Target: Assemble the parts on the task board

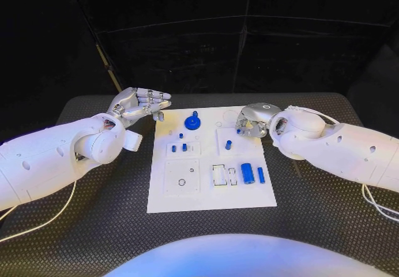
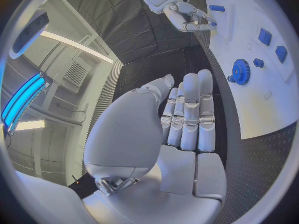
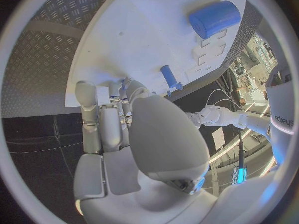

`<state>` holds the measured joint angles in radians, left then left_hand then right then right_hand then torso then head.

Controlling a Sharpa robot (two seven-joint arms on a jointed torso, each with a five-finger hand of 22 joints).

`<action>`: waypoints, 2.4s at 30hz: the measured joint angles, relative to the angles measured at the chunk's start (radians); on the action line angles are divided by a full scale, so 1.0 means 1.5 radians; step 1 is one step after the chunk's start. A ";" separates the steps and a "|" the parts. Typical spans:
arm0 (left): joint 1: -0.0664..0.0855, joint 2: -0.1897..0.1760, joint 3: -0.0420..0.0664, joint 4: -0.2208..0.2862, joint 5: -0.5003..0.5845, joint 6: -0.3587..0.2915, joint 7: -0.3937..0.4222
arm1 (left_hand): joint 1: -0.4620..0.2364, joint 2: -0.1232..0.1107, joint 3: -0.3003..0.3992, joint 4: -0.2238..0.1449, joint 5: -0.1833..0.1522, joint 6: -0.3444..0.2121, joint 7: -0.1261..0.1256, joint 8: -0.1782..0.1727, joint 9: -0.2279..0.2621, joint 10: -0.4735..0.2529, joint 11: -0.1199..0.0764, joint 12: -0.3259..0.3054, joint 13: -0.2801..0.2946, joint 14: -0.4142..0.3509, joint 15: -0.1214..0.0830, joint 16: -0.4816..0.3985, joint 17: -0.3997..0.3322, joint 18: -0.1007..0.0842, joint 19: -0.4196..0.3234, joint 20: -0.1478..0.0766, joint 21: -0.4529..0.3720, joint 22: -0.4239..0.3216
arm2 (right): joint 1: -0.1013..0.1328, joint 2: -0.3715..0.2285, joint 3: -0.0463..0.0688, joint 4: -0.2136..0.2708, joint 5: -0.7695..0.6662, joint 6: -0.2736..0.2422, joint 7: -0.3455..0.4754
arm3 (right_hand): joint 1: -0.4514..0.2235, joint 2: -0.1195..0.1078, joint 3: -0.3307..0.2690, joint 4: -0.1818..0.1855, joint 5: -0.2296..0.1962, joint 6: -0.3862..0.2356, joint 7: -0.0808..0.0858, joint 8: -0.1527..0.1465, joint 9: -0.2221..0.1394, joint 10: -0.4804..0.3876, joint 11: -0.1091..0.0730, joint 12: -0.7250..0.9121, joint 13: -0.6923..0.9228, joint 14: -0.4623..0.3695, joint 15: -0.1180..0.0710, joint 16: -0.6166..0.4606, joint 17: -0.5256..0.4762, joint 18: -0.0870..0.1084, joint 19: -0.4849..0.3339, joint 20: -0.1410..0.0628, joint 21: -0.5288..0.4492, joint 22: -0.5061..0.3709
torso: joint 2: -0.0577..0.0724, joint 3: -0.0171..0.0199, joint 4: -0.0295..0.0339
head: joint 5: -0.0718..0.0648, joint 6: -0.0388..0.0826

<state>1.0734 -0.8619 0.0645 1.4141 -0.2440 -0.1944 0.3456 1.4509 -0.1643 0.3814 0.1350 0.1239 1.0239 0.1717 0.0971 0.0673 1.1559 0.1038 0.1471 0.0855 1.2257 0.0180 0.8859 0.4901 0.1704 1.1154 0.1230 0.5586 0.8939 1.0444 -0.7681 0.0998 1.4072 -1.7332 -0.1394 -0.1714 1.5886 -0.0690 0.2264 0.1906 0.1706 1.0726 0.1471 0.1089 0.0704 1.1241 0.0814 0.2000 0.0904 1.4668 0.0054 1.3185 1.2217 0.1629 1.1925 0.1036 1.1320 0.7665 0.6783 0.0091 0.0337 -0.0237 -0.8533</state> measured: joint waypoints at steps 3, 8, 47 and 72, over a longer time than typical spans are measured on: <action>0.000 0.000 0.000 0.000 0.001 0.002 0.000 | 0.000 0.000 0.000 0.000 0.000 -0.001 0.000 0.000 0.000 -0.001 0.001 0.000 0.000 0.000 0.000 0.000 0.000 0.000 0.000 0.000 0.000 0.000 | 0.000 0.002 0.000 -0.002 0.001 0.000 0.000 | 0.000 0.000 0.013 -0.003 -0.003 0.012 -0.003 0.003 0.000 0.013 -0.004 -0.004 -0.004 0.000 -0.005 0.000 -0.008 -0.011 0.009 -0.002 0.012 0.018 | 0.000 -0.0002 0.0000 | 0.000 -0.001; 0.000 0.001 0.000 0.000 0.001 0.004 -0.002 | 0.000 0.000 0.000 0.000 0.000 -0.002 0.002 0.000 0.000 -0.002 0.002 0.000 0.000 0.000 0.000 0.000 0.000 0.000 0.000 0.000 -0.002 -0.001 | 0.001 0.005 0.000 -0.005 0.001 0.003 0.000 | -0.004 0.000 0.030 -0.008 -0.004 0.023 -0.007 0.005 0.001 0.026 -0.009 -0.005 -0.006 0.000 -0.005 0.000 -0.008 -0.011 0.012 -0.005 0.022 0.033 | 0.000 -0.0002 0.0001 | -0.001 -0.003; 0.000 0.001 0.000 -0.002 0.003 0.015 -0.013 | 0.004 0.004 0.010 -0.014 0.000 -0.010 0.009 -0.003 0.000 -0.017 0.007 0.003 0.000 -0.005 0.005 -0.007 -0.006 -0.001 0.000 0.000 -0.008 -0.003 | -0.008 -0.023 -0.003 0.063 -0.030 -0.110 -0.004 | -0.051 -0.017 0.073 -0.022 0.008 0.044 -0.014 0.003 0.001 0.053 -0.010 -0.029 -0.014 0.000 -0.010 0.015 0.000 -0.010 0.020 -0.008 0.044 0.065 | -0.001 -0.0002 -0.0004 | -0.005 0.000; 0.000 0.013 0.000 -0.005 0.003 0.014 -0.014 | 0.004 0.004 0.008 -0.016 0.000 -0.010 0.009 -0.003 0.000 -0.017 0.007 0.003 0.000 -0.009 0.005 -0.010 -0.008 -0.001 -0.002 0.002 -0.008 -0.004 | -0.010 0.026 -0.009 0.181 0.004 -0.138 0.018 | -0.055 -0.021 0.077 -0.022 0.008 0.044 -0.014 0.002 0.001 0.053 -0.010 -0.031 -0.014 0.000 -0.010 0.017 0.005 -0.010 0.020 -0.008 0.048 0.071 | 0.000 -0.0012 0.0009 | 0.033 -0.001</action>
<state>1.0732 -0.8418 0.0645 1.4062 -0.2397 -0.1727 0.3251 1.4577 -0.1576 0.3935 0.1114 0.1240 1.0096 0.1858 0.0932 0.0676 1.1309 0.1144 0.1517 0.0851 1.2115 0.0250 0.8706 0.4784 0.1693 1.1121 0.1264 0.5471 0.8878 1.0288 -0.7286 0.0862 1.6793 -1.7267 -0.3460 -0.1447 1.5064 -0.1010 0.3413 0.1575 0.1827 1.1388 0.1260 0.1119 0.0717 1.2042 0.0662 0.1529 0.0688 1.4667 -0.0091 1.3447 1.2287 0.1475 1.2223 0.0912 1.2034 0.8732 0.6785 0.0073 0.0350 0.0254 -0.8549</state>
